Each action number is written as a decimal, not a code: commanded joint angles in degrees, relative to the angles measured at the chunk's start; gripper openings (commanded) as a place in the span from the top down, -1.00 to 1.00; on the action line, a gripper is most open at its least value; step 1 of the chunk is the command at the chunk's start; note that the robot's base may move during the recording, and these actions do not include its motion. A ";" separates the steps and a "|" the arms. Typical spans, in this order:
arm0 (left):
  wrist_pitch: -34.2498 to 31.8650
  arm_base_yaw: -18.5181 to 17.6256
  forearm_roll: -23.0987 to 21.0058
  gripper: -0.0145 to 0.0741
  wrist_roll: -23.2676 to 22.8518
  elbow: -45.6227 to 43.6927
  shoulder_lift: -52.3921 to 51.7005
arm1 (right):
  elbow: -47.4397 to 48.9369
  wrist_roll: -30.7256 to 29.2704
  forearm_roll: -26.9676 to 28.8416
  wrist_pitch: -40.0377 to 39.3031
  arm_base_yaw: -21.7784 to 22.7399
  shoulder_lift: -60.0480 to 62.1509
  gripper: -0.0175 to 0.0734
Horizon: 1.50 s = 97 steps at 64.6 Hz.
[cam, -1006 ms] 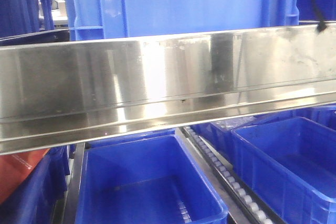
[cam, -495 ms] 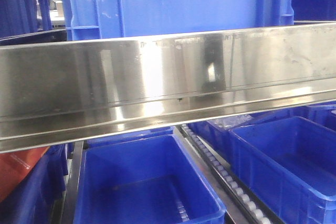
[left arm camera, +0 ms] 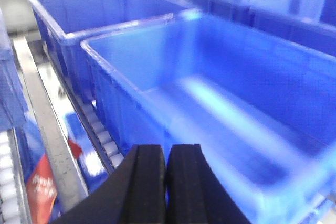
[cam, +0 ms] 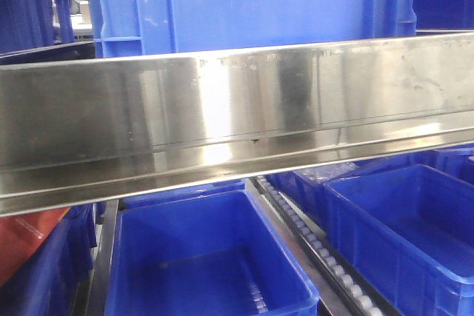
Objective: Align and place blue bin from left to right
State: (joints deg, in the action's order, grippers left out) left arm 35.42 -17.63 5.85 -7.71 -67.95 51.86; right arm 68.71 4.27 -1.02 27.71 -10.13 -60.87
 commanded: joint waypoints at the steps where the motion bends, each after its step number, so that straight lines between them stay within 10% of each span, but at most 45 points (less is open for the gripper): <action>1: -4.64 -0.38 0.93 0.67 0.20 5.01 -4.92 | -3.11 -1.55 -0.31 -2.66 0.35 4.05 0.81; 32: -11.22 -0.38 2.09 0.67 0.20 22.31 -28.29 | -21.62 -2.18 -0.31 -13.59 0.35 23.35 0.81; 97: -11.01 -0.38 2.47 0.67 0.20 22.62 -29.48 | -21.68 -2.18 -0.31 -13.59 0.35 23.81 0.81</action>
State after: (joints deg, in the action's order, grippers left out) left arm 25.39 -17.63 8.25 -7.58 -45.46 22.61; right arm 46.96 2.55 -1.02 15.64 -10.00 -37.40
